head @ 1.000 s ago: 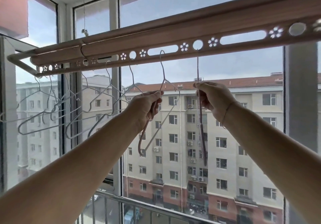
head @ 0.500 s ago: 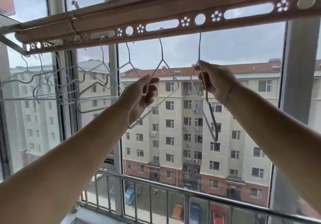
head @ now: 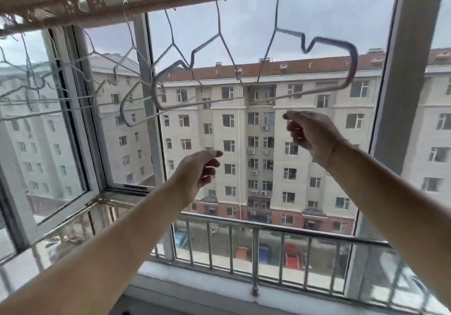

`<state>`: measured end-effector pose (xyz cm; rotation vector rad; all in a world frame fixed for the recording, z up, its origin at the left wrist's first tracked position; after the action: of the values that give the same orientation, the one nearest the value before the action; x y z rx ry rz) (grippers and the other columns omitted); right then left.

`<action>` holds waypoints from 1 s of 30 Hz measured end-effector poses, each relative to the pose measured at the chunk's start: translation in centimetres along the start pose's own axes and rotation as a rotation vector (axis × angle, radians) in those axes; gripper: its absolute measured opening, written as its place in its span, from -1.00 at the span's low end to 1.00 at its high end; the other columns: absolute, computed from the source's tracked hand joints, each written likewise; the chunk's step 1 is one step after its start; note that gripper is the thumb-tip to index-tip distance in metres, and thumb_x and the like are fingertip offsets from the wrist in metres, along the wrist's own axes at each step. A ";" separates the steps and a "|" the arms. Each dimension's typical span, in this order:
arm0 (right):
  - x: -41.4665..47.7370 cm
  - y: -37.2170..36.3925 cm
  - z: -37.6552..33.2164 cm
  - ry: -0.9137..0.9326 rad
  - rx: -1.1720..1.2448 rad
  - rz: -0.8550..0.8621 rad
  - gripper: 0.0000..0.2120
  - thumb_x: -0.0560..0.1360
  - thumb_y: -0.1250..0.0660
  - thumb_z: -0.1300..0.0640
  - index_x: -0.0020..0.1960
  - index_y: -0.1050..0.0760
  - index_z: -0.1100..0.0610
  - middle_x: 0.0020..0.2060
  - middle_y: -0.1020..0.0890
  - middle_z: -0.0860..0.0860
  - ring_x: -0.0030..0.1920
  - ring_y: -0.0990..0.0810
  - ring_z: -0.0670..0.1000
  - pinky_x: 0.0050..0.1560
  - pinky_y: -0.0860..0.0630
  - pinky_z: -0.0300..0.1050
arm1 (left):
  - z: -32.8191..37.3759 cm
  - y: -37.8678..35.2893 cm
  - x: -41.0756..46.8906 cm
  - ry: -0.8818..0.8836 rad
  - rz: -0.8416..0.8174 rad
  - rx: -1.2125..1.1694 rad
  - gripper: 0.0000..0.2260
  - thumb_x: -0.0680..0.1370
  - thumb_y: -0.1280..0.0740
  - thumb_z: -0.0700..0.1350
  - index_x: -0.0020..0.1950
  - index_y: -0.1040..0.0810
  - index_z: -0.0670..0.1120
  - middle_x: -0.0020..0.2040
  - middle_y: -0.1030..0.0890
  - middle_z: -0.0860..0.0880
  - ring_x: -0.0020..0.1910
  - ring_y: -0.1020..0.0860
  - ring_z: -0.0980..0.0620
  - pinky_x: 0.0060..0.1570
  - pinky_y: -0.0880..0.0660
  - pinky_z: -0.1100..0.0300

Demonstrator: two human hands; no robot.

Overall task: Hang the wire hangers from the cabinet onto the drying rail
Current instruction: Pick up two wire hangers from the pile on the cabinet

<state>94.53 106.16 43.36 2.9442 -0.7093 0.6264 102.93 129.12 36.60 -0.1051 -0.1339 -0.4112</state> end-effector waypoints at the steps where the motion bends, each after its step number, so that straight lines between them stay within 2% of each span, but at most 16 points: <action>1: -0.7 0.5 1.4 -0.033 -0.013 0.000 -0.91 0.52 -0.28 0.14 -0.09 -0.54 0.13 -0.36 -0.52 0.00 -0.40 -0.42 -0.09 -0.36 -0.42 -0.29 | -1.7 -0.4 -0.3 0.039 -0.013 0.026 -0.82 0.58 -0.22 -0.11 0.02 -0.60 -0.11 -0.24 -0.53 -0.02 -0.30 -0.42 0.08 -0.32 -0.33 0.24; 5: -3.8 3.4 6.7 -0.147 -0.039 0.016 -0.81 0.52 -0.28 0.16 0.09 -0.53 0.21 -0.23 -0.60 0.03 -0.25 -0.54 -0.05 -0.20 -0.50 -0.24 | -7.8 -2.7 -1.8 0.164 -0.080 0.083 -0.80 0.59 -0.20 -0.13 0.12 -0.55 -0.16 -0.21 -0.56 -0.04 -0.27 -0.45 0.06 -0.27 -0.32 0.21; 8: -6.6 6.3 9.9 -0.204 -0.094 0.047 -0.72 0.50 -0.31 0.17 0.19 -0.49 0.21 -0.08 -0.64 0.06 -0.10 -0.58 -0.03 -0.04 -0.50 -0.15 | -11.6 -5.2 -2.4 0.220 -0.157 0.132 -0.84 0.59 -0.22 -0.14 0.09 -0.55 -0.11 -0.18 -0.58 -0.05 -0.24 -0.48 0.05 -0.22 -0.35 0.19; 12: -11.0 11.1 13.0 -0.216 -0.226 0.109 -0.58 0.48 -0.35 0.15 0.32 -0.39 0.18 0.11 -0.57 0.07 -0.04 -0.55 -0.08 -0.18 -0.46 -0.35 | -15.2 -9.8 -2.9 0.253 -0.236 0.184 -0.82 0.59 -0.24 -0.12 0.16 -0.53 -0.07 -0.06 -0.64 -0.06 -0.10 -0.53 0.00 -0.07 -0.40 0.13; 13: -12.2 12.6 13.7 -0.229 -0.266 0.132 -0.54 0.48 -0.35 0.15 0.34 -0.36 0.18 0.13 -0.54 0.07 0.01 -0.55 -0.06 -0.15 -0.47 -0.37 | -16.0 -11.2 -3.1 0.262 -0.258 0.203 -0.81 0.59 -0.24 -0.11 0.18 -0.52 -0.05 -0.01 -0.64 -0.07 -0.06 -0.53 0.00 -0.05 -0.40 0.13; 15: -14.8 16.0 15.3 -0.275 -0.321 0.195 -0.48 0.47 -0.37 0.15 0.38 -0.31 0.18 0.19 -0.50 0.14 0.18 -0.52 0.09 0.03 -0.50 -0.23 | -17.9 -14.3 -3.5 0.271 -0.312 0.249 -0.77 0.58 -0.26 -0.10 0.23 -0.50 -0.05 0.08 -0.63 -0.09 -0.03 -0.53 0.00 -0.07 -0.39 0.16; 17: -17.4 19.5 16.5 -0.332 -0.368 0.250 -0.41 0.45 -0.39 0.10 0.41 -0.27 0.14 0.25 -0.45 0.14 0.27 -0.45 0.13 0.20 -0.45 -0.06 | -19.8 -17.6 -4.2 0.270 -0.360 0.287 -0.74 0.57 -0.27 -0.10 0.26 -0.48 -0.05 0.11 -0.62 -0.08 -0.01 -0.53 0.00 -0.08 -0.40 0.18; 21: -23.2 27.7 17.7 -0.428 -0.439 0.344 -0.33 0.43 -0.41 0.06 0.45 -0.21 0.09 0.26 -0.41 0.05 0.30 -0.40 0.07 0.27 -0.40 -0.02 | -22.5 -26.2 -7.1 0.271 -0.494 0.324 -0.68 0.56 -0.29 -0.12 0.31 -0.45 -0.10 0.14 -0.57 -0.11 0.00 -0.52 0.01 -0.11 -0.42 0.24; 23: -26.3 31.6 17.5 -0.476 -0.450 0.406 -0.32 0.42 -0.42 0.04 0.45 -0.20 0.07 0.33 -0.39 0.08 0.32 -0.39 0.07 0.32 -0.39 0.05 | -23.3 -30.8 -9.0 0.269 -0.566 0.324 -0.64 0.56 -0.31 -0.13 0.34 -0.42 -0.13 0.18 -0.55 -0.12 0.02 -0.52 0.01 0.00 -0.42 0.22; 25: -29.0 35.3 17.0 -0.502 -0.487 0.446 -0.31 0.44 -0.40 0.04 0.47 -0.18 0.07 0.38 -0.35 0.07 0.36 -0.34 0.04 0.33 -0.36 -0.02 | -23.9 -35.2 -11.0 0.252 -0.638 0.335 -0.61 0.55 -0.32 -0.13 0.37 -0.40 -0.13 0.20 -0.53 -0.12 0.10 -0.52 -0.01 0.10 -0.41 0.21; 28: -32.8 40.4 16.1 -0.510 -0.598 0.479 -0.33 0.45 -0.38 0.03 0.47 -0.17 0.05 0.38 -0.32 0.04 0.38 -0.31 0.01 0.25 -0.31 -0.16 | -24.4 -41.7 -14.0 0.192 -0.737 0.361 -0.60 0.54 -0.34 -0.12 0.36 -0.39 -0.11 0.18 -0.53 -0.11 0.11 -0.51 0.03 -0.07 -0.43 0.37; 30: -35.2 43.7 15.4 -0.513 -0.679 0.520 -0.33 0.44 -0.39 0.02 0.46 -0.18 0.04 0.39 -0.32 0.04 0.38 -0.31 0.01 0.32 -0.31 -0.11 | -24.9 -45.8 -15.7 0.155 -0.780 0.371 -0.60 0.53 -0.35 -0.12 0.35 -0.40 -0.11 0.19 -0.54 -0.12 0.11 -0.51 0.04 -0.06 -0.42 0.38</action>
<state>52.20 79.96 13.32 2.2634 -1.4090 -0.3439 72.84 90.34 13.15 0.3587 -0.0918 -1.1597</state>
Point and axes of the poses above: each hand's wrist, its own x-axis towards the middle knuckle, its own y-axis out of the back of the hand, z = x × y, the point moved 2 cm from there along x, towards the middle knuckle
